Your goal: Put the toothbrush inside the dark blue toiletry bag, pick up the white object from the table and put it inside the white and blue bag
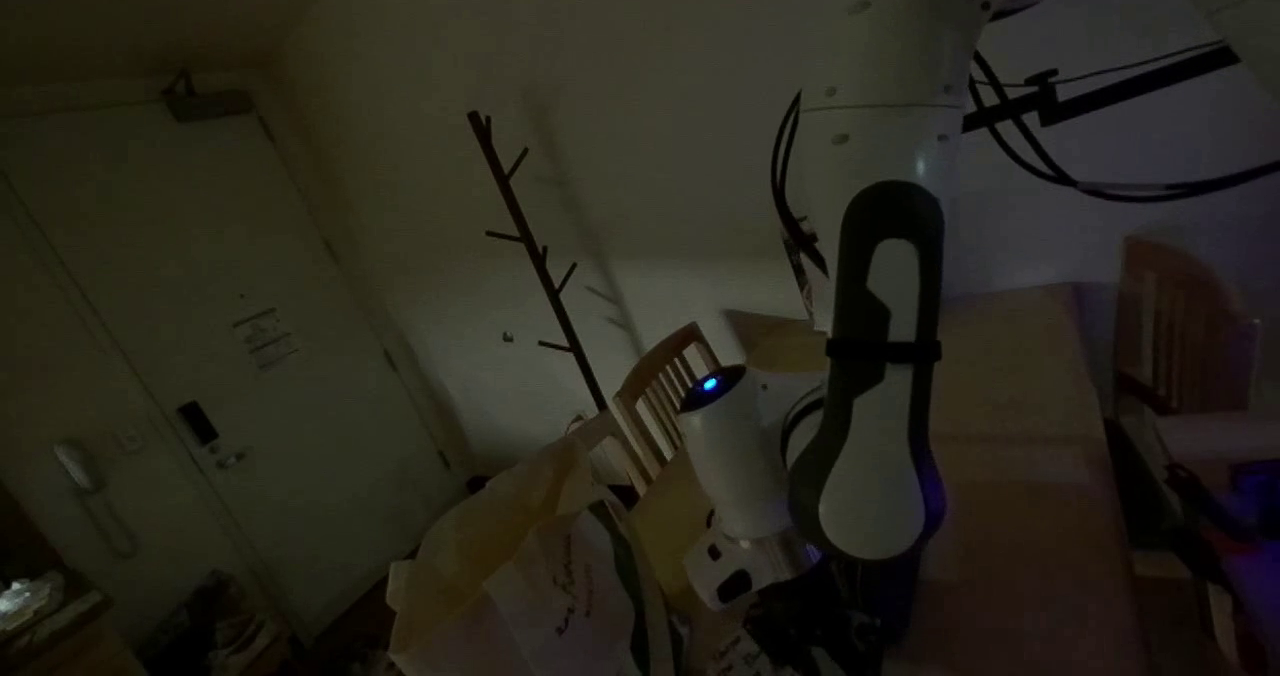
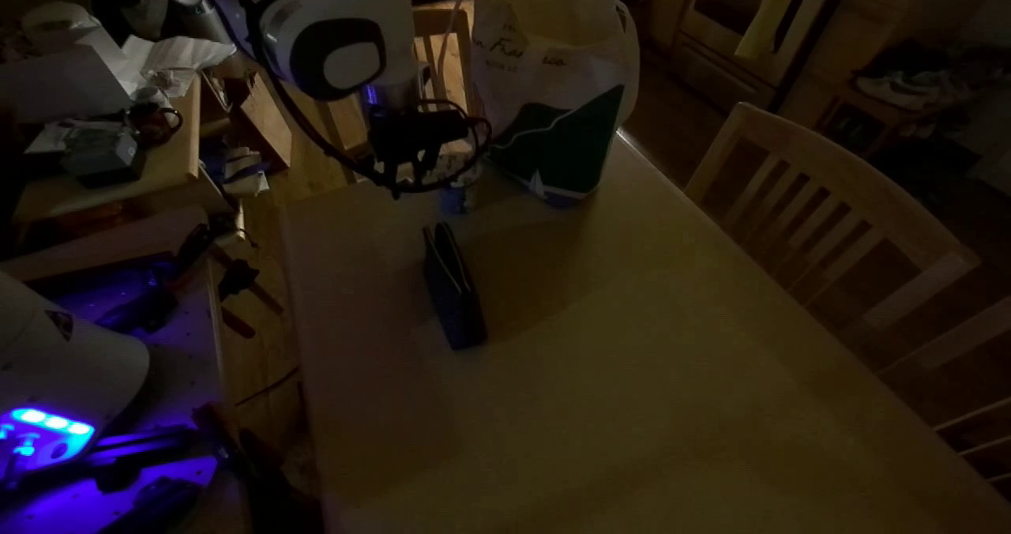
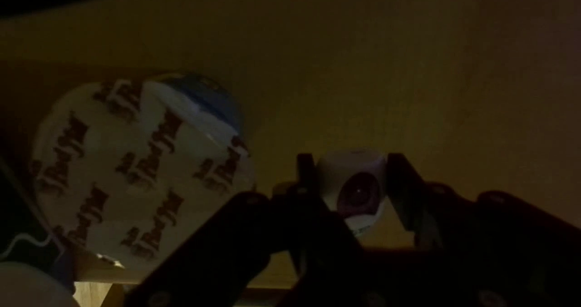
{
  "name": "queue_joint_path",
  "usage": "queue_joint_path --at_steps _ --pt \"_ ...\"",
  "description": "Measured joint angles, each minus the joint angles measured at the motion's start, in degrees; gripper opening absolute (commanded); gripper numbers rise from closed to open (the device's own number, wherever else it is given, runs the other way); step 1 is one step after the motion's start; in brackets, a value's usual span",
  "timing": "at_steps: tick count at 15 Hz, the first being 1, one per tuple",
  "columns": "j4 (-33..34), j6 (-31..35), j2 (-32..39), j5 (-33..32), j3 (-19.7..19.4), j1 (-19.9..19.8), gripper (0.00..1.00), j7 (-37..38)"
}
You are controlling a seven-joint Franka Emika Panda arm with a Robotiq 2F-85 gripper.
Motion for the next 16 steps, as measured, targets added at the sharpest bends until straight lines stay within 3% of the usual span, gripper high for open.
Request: queue_joint_path --at_steps 3,6,13,14,16 --pt "-0.42 -1.52 -4.08 -9.72 -5.11 3.52 0.17 4.64" --pt "0.59 -7.87 -9.38 -20.26 -8.58 5.96 0.17 8.2" --pt "7.67 -23.48 -18.47 -31.94 -7.13 7.28 0.17 8.18" --pt "8.49 -24.56 -19.23 -33.59 -6.71 7.33 0.42 8.18" --pt "9.16 -24.79 -20.14 -35.85 -6.26 7.43 0.42 8.18"
